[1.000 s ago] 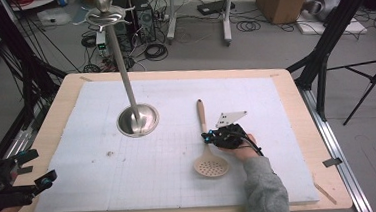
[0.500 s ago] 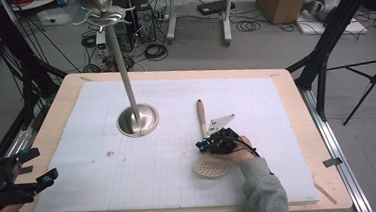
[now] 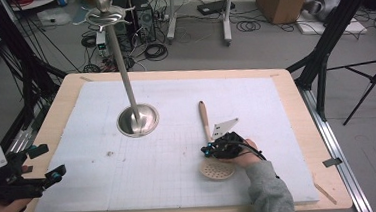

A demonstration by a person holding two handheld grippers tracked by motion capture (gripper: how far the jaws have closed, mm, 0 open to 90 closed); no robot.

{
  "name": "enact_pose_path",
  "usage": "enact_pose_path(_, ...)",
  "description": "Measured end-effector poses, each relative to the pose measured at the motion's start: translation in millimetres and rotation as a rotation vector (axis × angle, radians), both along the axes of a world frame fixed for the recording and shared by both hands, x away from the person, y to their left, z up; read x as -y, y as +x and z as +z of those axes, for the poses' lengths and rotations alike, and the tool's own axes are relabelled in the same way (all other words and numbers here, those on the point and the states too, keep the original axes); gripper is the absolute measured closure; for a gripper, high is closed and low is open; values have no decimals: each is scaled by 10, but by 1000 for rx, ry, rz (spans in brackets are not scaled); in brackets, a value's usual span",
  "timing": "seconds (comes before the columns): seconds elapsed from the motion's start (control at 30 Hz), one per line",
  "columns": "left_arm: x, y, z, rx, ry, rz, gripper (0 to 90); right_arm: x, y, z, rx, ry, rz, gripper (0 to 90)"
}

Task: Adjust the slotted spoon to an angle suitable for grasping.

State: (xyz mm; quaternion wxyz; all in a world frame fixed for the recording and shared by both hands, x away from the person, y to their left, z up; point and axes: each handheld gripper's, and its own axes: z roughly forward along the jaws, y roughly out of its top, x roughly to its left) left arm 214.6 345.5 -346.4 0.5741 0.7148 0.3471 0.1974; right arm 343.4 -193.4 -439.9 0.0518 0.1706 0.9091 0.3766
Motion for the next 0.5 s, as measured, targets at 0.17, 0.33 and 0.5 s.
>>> enact_pose_path(0.17,87,86,-4,-3,-3,-18,47,150,-65,7,-2,-6,-2,900)
enact_pose_path(0.33,171,156,4,3,-2,-45,47,318,-135,0,-25,12,-17,900)
enact_pose_path(0.5,241,226,12,9,-5,-64,47,471,-199,-11,-36,31,-30,900)
